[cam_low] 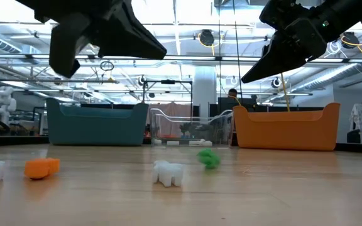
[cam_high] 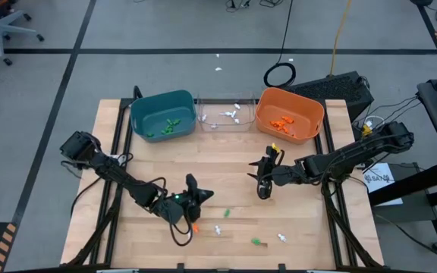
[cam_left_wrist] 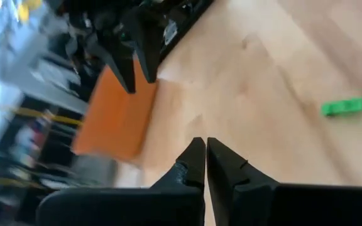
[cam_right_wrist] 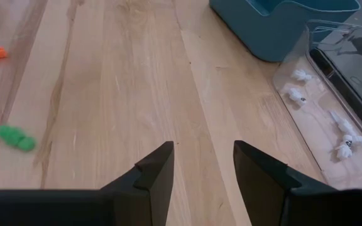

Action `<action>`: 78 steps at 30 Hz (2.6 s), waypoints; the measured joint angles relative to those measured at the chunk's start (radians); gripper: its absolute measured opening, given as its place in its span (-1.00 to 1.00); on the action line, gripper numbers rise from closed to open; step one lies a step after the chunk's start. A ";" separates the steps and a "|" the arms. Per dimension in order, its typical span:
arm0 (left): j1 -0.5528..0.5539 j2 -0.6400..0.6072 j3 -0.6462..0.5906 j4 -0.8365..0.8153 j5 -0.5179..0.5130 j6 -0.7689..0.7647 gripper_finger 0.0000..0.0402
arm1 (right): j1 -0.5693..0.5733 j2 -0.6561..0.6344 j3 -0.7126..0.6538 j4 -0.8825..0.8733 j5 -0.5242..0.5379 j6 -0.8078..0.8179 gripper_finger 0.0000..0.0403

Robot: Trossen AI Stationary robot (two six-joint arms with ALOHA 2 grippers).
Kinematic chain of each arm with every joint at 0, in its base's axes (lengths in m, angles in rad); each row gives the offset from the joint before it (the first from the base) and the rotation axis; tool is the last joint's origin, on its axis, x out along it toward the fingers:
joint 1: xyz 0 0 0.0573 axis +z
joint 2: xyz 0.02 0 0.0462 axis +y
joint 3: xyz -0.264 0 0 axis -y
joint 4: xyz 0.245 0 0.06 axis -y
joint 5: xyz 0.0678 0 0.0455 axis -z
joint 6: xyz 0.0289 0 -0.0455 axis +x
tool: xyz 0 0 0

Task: Sort Halloween decoration
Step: Put the green skeleton toy into the blue bin

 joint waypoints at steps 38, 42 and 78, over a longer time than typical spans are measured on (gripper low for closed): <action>0.134 0.438 0.129 0.349 0.597 -0.654 0.53 | 0.000 0.000 0.000 -0.002 -0.004 0.011 -0.26; 0.152 0.438 0.129 0.348 0.629 -0.662 0.54 | 0.000 0.000 0.000 -0.004 -0.004 0.011 -0.26; 0.181 0.503 0.129 0.380 0.708 -0.580 -0.41 | 0.000 0.001 0.000 -0.008 -0.003 0.018 -0.26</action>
